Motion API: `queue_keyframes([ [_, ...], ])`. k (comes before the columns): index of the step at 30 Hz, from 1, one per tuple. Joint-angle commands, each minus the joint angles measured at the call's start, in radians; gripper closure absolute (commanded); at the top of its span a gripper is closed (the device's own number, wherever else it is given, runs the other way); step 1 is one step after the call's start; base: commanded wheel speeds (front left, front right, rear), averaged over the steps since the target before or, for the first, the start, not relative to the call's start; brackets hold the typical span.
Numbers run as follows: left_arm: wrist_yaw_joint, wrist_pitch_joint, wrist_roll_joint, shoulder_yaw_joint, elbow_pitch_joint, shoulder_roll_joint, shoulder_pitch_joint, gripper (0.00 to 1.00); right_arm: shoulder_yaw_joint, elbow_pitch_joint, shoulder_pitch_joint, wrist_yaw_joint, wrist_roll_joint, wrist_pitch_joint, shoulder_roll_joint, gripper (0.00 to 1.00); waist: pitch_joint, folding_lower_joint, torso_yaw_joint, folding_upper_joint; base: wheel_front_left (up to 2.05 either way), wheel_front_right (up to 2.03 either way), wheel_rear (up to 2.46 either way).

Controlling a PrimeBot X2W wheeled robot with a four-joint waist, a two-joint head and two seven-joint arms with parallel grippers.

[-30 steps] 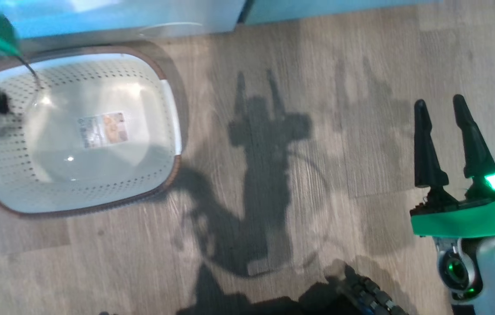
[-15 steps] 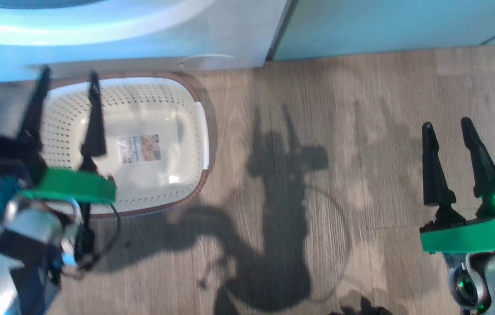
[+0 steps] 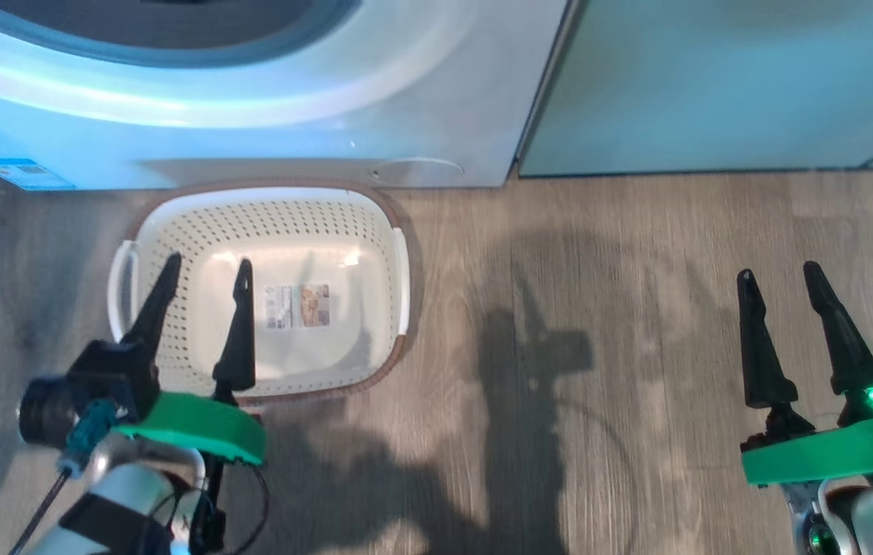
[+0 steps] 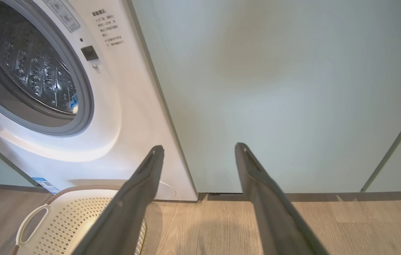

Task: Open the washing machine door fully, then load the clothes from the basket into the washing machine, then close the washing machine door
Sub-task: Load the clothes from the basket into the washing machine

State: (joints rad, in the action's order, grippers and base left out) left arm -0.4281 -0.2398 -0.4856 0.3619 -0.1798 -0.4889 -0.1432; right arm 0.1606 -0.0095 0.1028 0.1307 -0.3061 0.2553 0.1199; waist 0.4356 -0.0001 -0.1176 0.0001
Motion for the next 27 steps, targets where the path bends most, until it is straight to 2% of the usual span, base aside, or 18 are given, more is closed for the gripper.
queue_keyframes([
  [1, -0.135, -0.012, -0.006, -0.035, -0.016, -0.014, -0.005, 0.00, 0.014, -0.025, -0.018, 0.000, 0.010, 0.006, 0.019, 0.00, -0.024, 0.0001, 0.016, -0.0001, 0.00, 0.00, 0.00],
  [10, -0.105, -0.019, -0.051, -0.068, 0.056, 0.042, 0.016, 0.00, 0.020, -0.001, -0.038, 0.000, 0.014, 0.006, 0.019, 0.00, -0.086, 0.0001, 0.031, -0.0001, 0.00, 0.00, 0.00],
  [27, -0.052, -0.022, -0.036, -0.093, 0.099, 0.101, 0.026, 0.00, 0.032, 0.002, -0.042, 0.000, 0.014, 0.006, 0.024, 0.00, -0.109, 0.0001, 0.032, -0.0001, 0.00, 0.00, 0.00],
])
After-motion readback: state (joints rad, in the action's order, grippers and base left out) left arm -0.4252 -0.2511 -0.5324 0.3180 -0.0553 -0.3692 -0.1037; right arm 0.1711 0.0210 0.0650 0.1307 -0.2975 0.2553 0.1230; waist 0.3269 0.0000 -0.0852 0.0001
